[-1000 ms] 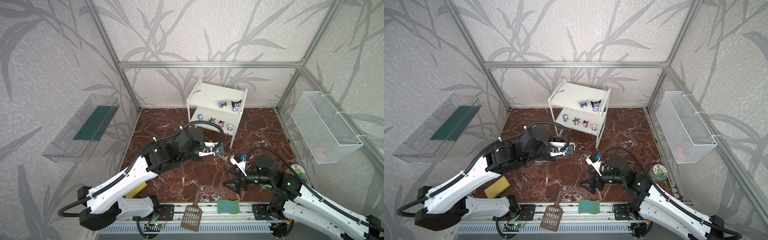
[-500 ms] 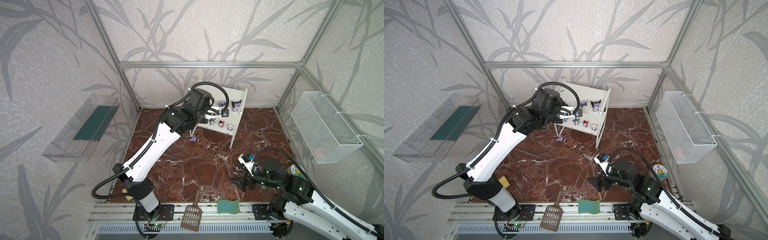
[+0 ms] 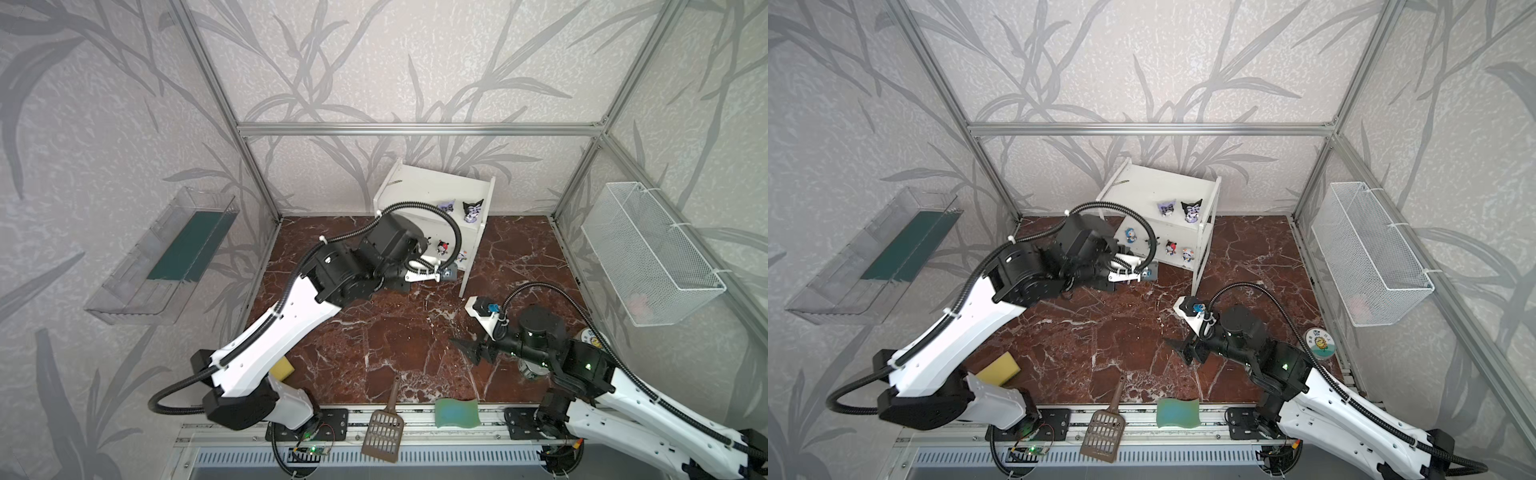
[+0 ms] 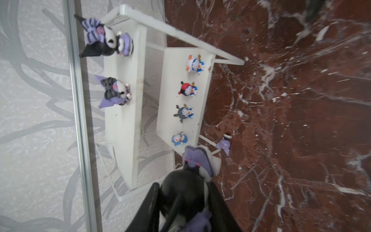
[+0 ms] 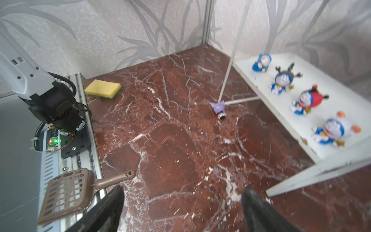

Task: Place and organize the plastic toys onto the shelf

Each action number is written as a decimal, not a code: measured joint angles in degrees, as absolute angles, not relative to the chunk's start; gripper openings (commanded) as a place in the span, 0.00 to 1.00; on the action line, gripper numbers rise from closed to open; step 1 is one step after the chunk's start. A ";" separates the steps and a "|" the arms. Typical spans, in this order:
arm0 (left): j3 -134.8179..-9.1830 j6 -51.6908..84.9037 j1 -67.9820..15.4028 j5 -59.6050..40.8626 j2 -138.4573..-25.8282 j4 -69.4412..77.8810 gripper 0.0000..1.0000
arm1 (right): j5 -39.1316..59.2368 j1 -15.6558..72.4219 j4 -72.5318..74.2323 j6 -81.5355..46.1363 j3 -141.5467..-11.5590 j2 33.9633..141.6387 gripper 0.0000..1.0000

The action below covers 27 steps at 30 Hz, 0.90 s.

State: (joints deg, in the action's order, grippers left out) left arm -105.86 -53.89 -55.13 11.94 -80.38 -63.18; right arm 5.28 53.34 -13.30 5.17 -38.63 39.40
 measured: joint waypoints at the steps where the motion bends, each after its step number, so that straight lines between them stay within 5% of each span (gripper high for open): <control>1: -105.23 -51.83 -56.36 10.96 -78.96 -64.16 0.27 | 4.95 54.15 -11.25 6.74 -38.13 39.48 0.90; 14: -93.80 -31.66 -60.36 -2.98 -70.70 -69.63 0.24 | -0.62 70.30 7.22 20.43 -35.97 46.96 0.78; 27: -88.82 -27.77 -62.22 -9.30 -66.02 -68.01 0.23 | -6.04 72.23 11.70 19.86 -39.81 53.32 0.62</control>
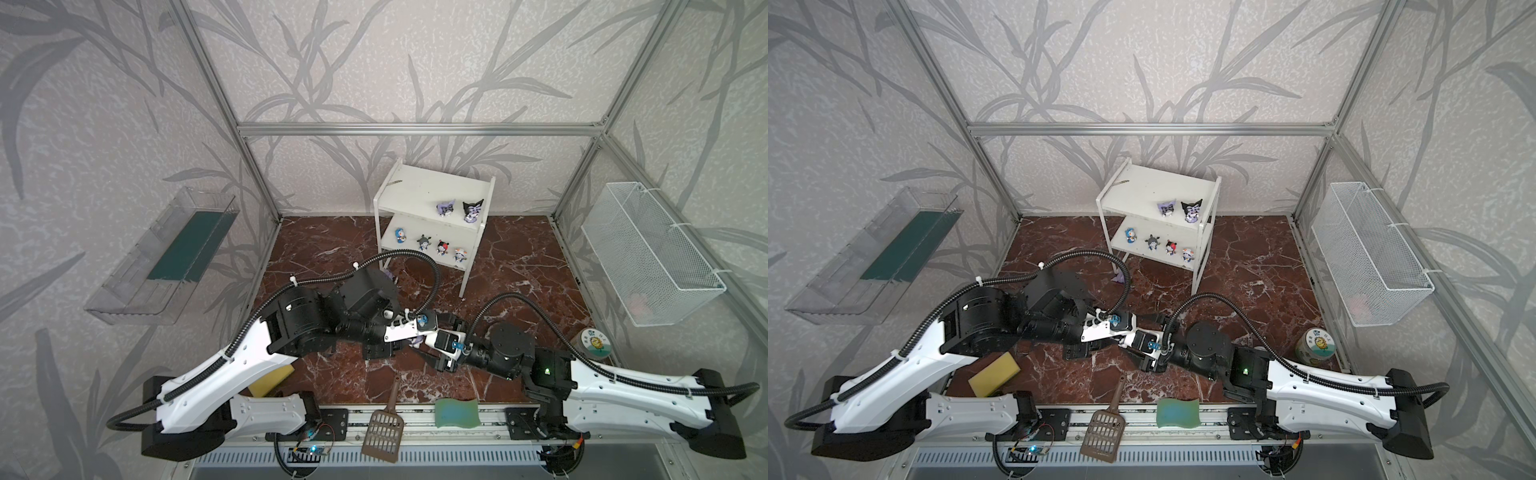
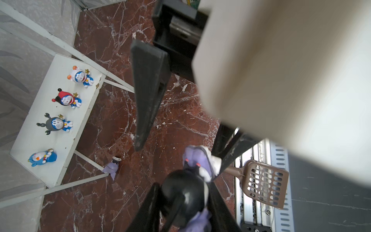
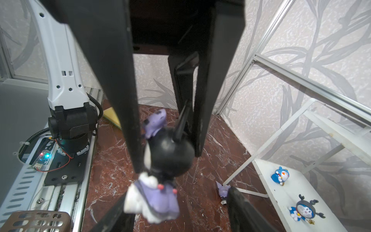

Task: Place and organize the plastic toys onto the shelf

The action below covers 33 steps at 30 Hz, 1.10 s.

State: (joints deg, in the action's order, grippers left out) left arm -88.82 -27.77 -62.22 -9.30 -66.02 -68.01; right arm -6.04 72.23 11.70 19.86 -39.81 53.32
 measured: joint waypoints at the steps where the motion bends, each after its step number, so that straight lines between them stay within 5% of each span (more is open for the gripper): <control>1: -88.49 -27.57 -62.24 -9.13 -65.76 -67.70 0.23 | -5.96 72.27 11.60 19.73 -39.92 53.47 0.59; 14: -87.57 -27.20 -64.49 -6.44 -66.52 -63.92 0.21 | -3.57 72.66 6.13 18.35 -42.39 54.76 0.42; 33: -87.57 -26.55 -65.56 -5.48 -68.90 -64.45 0.20 | -6.00 72.88 0.05 18.79 -43.40 54.26 0.35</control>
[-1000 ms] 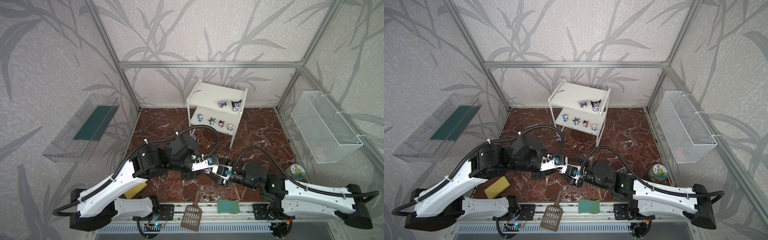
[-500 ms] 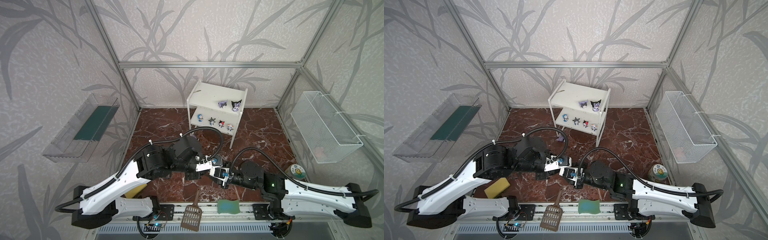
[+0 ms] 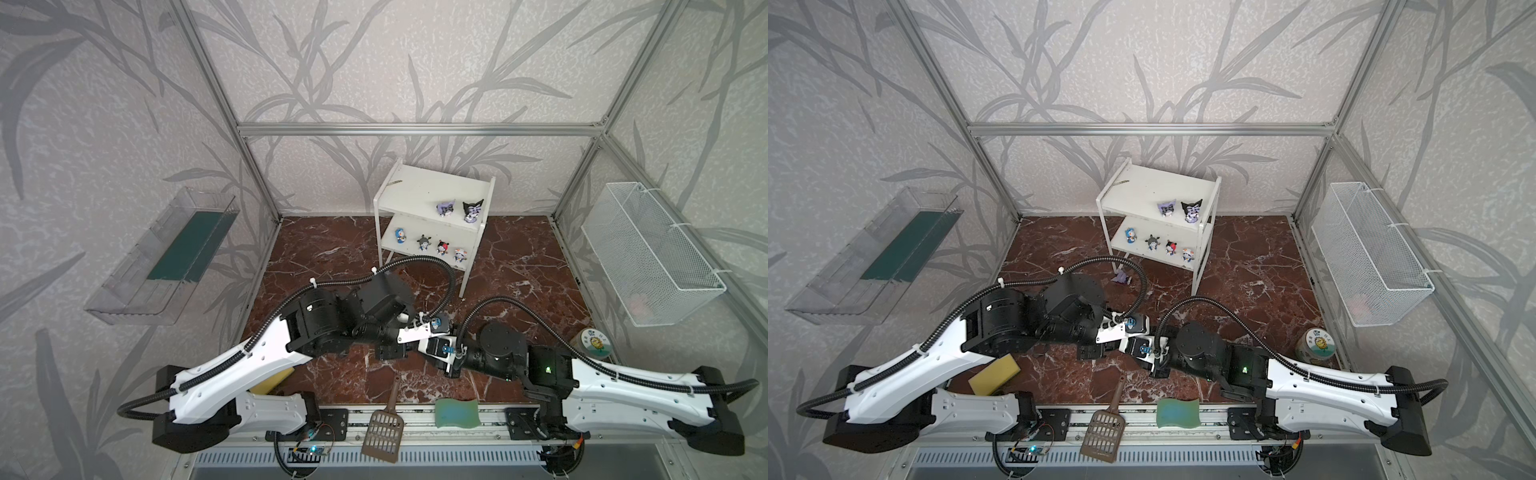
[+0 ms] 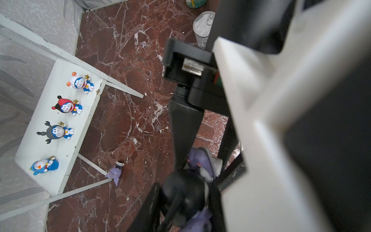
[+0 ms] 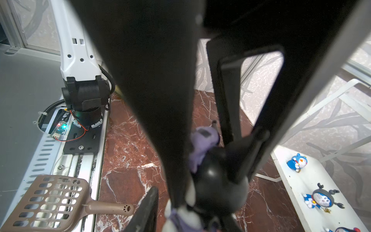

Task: Place and organize the plastic toys onto the shelf

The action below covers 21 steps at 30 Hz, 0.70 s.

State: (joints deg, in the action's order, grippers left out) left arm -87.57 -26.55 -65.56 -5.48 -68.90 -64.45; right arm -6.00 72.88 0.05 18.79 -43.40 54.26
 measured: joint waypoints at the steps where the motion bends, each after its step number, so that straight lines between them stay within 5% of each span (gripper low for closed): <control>1: -87.55 -26.28 -65.60 -5.50 -68.90 -64.45 0.20 | -6.13 72.88 0.05 18.90 -43.40 54.24 0.33; 11: -85.06 -24.56 -65.95 -5.61 -67.70 -61.84 0.31 | -7.07 73.19 -0.34 18.72 -42.61 53.21 0.15; 16: -84.49 -24.51 -65.98 -4.60 -67.07 -59.96 0.65 | -7.05 73.21 0.73 16.75 -41.67 52.25 0.13; 21: -83.05 -24.97 -66.39 -4.10 -63.00 -58.17 0.80 | -8.49 72.99 4.82 12.05 -40.14 49.98 0.13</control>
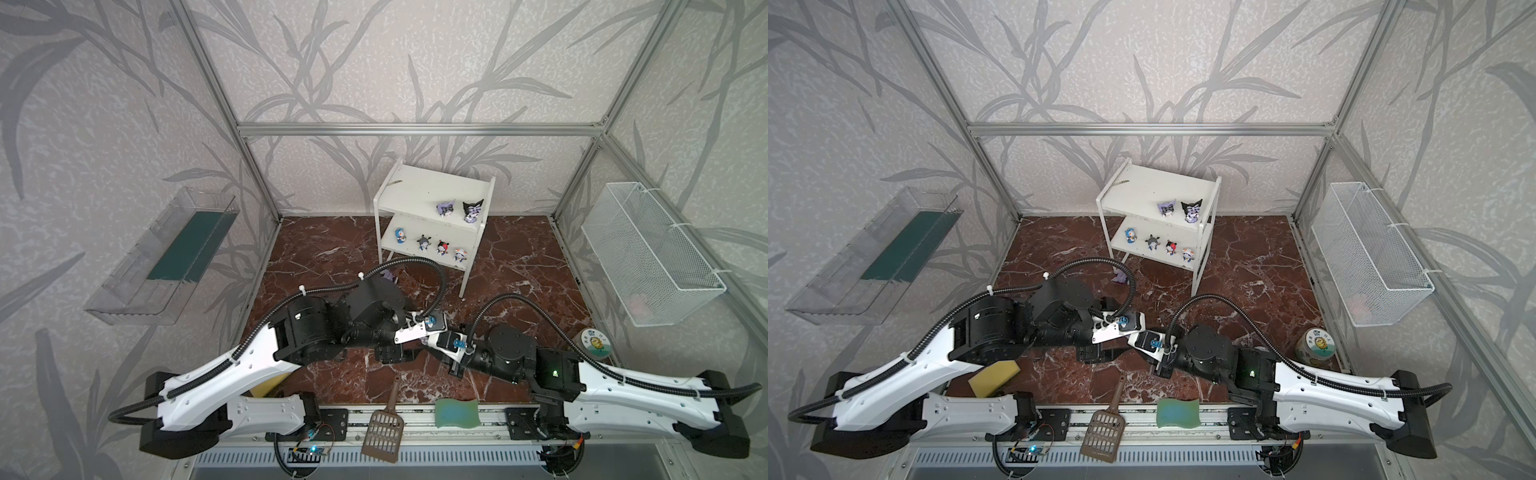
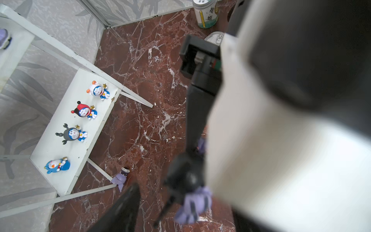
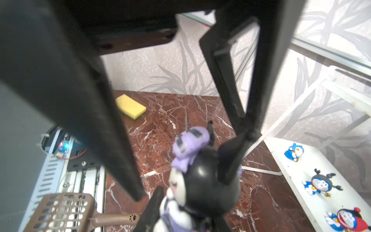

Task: Place and organize the plastic toys onto the shelf

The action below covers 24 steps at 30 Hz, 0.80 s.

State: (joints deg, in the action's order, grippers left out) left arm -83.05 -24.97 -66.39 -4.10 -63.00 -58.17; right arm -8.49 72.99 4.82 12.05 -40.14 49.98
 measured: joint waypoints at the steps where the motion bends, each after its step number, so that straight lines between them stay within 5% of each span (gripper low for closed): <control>1: -82.26 -25.17 -66.61 -4.01 -61.76 -57.76 0.81 | -8.58 72.79 6.17 11.16 -39.66 49.32 0.13; 16: -70.63 -12.82 -57.30 -17.30 -51.35 -36.73 0.86 | -2.92 71.24 16.05 5.78 -32.56 43.86 0.14; 24: -70.61 -6.13 -52.73 -31.48 -56.42 -31.22 0.78 | -0.14 71.24 17.08 5.41 -32.23 42.04 0.13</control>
